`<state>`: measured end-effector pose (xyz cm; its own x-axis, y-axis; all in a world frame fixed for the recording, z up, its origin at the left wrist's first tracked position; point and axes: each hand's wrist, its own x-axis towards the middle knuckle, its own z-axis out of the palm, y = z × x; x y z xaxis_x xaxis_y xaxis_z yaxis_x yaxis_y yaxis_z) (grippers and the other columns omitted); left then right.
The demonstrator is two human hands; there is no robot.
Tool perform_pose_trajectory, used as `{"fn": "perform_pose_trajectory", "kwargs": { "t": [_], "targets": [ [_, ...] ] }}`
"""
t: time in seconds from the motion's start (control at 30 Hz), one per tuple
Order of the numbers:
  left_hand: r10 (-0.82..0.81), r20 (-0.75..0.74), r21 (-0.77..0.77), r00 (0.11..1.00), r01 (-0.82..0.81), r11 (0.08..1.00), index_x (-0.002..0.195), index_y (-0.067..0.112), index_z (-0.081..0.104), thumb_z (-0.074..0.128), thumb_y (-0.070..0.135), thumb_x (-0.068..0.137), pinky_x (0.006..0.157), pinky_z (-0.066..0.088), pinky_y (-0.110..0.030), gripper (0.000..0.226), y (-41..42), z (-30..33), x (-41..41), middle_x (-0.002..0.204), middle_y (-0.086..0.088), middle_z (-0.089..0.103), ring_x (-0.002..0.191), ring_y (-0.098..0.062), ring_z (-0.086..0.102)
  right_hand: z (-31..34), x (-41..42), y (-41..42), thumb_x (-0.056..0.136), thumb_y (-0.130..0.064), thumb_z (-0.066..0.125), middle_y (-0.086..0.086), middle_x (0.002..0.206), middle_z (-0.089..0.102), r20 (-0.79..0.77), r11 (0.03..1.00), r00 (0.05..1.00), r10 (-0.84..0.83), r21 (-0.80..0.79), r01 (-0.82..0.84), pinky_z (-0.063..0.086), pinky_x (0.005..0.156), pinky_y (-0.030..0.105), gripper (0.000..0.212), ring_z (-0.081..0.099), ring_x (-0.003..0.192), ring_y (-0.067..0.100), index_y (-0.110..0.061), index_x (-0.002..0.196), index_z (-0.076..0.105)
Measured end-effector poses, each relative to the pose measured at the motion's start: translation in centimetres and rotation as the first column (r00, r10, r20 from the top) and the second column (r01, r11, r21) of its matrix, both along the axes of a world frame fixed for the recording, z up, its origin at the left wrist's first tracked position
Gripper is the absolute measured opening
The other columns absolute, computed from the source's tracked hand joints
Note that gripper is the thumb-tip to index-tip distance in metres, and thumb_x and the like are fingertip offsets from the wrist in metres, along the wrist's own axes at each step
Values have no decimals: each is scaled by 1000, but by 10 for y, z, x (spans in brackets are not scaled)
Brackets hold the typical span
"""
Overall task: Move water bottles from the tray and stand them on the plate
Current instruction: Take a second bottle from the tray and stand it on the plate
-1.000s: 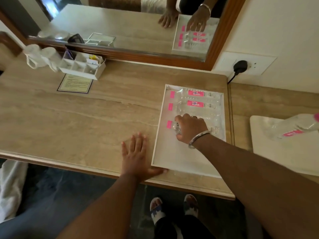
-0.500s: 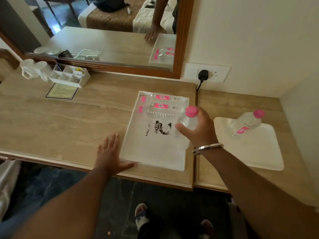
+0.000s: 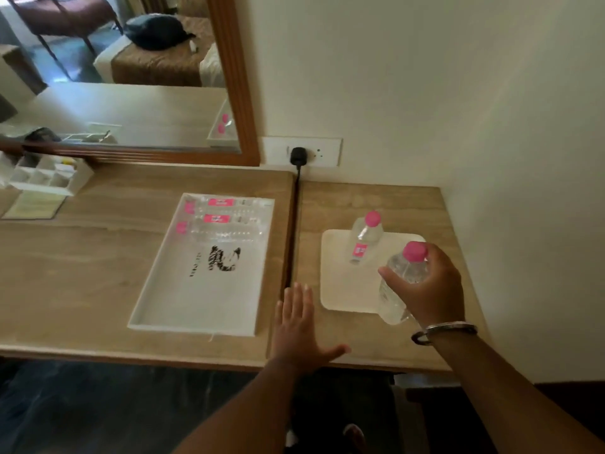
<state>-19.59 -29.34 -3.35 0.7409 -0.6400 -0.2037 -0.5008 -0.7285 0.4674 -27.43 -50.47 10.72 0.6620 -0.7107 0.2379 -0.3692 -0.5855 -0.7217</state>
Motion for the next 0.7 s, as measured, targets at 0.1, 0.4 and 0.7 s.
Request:
{"fn": "perform_pose_trajectory", "kwargs": {
  "t": [0.1,0.4,0.7],
  "targets": [
    [27,-36,65,999,-24,998,142,28,-41,39,105,51,116,-16,-52,144,-13,-20,-3,157,-3,-35,137,-23,-45,-6,5,-24,59,-41,87,9,102,64,-14,993,993,-117,-34,116,52,75,37,64,60,89,26,-11,108,58],
    [-5,-139,43,990,11,999,147,18,-34,48,101,51,115,-27,-36,151,-27,-58,9,161,-14,-23,146,-27,-30,-38,56,-65,58,-42,86,2,94,55,42,939,940,-339,-42,340,36,68,28,60,49,81,17,-15,100,52],
    [-20,-104,61,994,27,998,153,10,-18,41,103,53,119,-19,-37,149,-29,-57,7,161,-14,-23,147,-29,-28,-67,91,-79,64,-58,74,-3,95,53,-2,927,930,-369,-80,367,38,64,30,59,49,78,17,-22,102,47]
  ]
}}
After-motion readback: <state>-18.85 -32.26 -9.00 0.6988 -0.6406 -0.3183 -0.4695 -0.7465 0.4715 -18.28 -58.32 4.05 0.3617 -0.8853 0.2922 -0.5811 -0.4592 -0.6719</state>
